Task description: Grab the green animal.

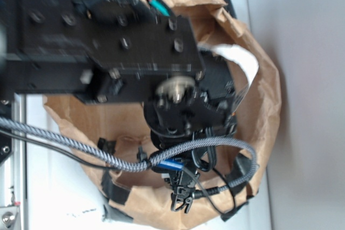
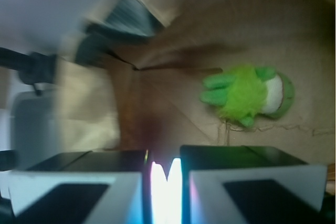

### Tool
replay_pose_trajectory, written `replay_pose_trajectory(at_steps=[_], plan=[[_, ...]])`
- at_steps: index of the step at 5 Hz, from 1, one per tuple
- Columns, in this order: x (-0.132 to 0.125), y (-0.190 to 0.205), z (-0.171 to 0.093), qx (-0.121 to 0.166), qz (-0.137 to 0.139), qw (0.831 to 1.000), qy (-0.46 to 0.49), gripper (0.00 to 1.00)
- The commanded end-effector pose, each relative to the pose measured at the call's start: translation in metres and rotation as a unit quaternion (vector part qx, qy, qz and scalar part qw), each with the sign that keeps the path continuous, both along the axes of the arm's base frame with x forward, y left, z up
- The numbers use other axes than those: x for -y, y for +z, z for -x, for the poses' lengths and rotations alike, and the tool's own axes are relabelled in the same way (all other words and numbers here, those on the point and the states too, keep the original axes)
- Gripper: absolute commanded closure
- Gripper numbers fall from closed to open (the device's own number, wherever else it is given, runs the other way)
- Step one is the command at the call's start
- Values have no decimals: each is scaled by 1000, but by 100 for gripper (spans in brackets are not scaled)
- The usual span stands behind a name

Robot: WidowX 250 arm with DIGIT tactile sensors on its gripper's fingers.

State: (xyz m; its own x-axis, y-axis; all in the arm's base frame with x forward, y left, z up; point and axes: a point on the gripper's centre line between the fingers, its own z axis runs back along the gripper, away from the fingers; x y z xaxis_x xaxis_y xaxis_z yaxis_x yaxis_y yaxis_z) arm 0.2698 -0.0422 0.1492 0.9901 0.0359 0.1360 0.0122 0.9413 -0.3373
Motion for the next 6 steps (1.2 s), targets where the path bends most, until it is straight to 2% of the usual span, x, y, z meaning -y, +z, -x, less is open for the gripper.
replay_pose_trajectory(at_steps=[1,2,3,4,5,6], plan=[[-30,28,-12,33,2,999,20,0],[-35,3,-32,32,-26,999,26,0],[-44,-27,-55,20,-58,997,37,0],[-48,-58,-71,-3,-77,996,37,0],[-37,-89,-83,-22,-85,996,28,0],[-29,-104,-77,-40,-91,995,-24,0]])
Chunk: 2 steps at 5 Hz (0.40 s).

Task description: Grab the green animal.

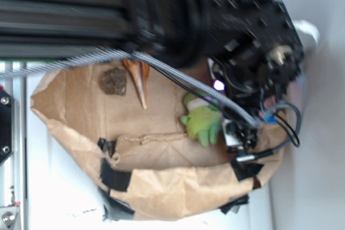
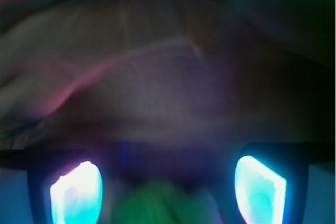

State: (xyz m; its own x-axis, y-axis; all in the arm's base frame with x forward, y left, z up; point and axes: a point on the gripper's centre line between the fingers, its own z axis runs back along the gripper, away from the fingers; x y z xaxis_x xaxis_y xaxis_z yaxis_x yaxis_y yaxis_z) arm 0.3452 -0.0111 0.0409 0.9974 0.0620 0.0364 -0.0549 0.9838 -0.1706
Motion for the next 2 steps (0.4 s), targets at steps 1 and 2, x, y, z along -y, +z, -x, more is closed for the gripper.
replay_pose_trajectory(at_steps=[1,2], plan=[[-6,11,4,26,-13,996,-82,0],[-16,19,-2,53,-3,996,-75,100]])
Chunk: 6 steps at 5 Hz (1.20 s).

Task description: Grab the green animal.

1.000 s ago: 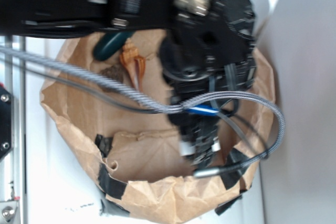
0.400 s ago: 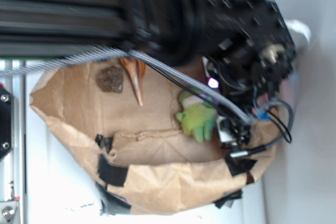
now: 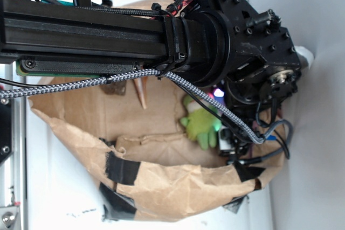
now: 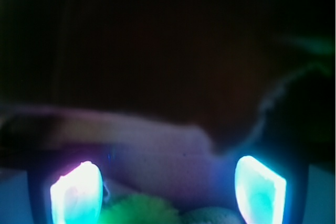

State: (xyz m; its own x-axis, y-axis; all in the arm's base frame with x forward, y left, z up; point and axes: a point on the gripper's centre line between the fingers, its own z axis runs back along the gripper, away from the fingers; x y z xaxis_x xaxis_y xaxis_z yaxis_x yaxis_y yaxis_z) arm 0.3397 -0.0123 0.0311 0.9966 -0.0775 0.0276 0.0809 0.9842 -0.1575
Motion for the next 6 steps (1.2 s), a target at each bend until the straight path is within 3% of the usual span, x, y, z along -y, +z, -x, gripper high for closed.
replay_pose_trajectory(at_steps=[1,4,5,6], plan=[[-21,34,-15,65,22,998,-3,100],[-33,43,-12,76,54,996,1,100],[-29,63,25,76,80,994,7,100],[-16,81,76,83,84,993,8,100]])
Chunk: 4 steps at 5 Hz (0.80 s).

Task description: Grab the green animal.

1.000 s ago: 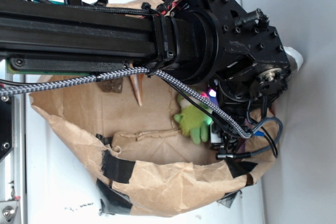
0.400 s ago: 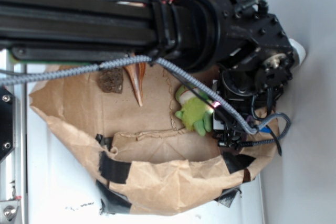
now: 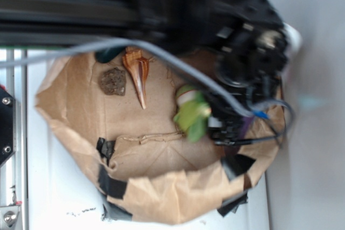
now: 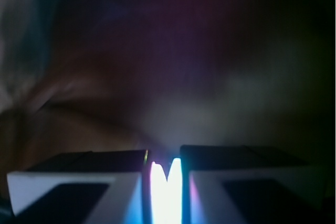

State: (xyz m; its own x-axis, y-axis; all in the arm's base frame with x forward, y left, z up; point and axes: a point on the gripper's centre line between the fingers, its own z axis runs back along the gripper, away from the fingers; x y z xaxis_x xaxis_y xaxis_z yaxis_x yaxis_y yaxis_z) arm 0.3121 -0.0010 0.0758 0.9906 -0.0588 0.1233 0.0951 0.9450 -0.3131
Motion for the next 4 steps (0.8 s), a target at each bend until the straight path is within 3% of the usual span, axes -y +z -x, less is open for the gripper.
replay_pose_trajectory(at_steps=[1,2,3,4], plan=[[12,56,98,42,-1,999,5,100],[12,56,98,42,-1,999,5,0],[12,56,98,42,-1,999,5,0],[1,46,59,37,3,998,43,0]])
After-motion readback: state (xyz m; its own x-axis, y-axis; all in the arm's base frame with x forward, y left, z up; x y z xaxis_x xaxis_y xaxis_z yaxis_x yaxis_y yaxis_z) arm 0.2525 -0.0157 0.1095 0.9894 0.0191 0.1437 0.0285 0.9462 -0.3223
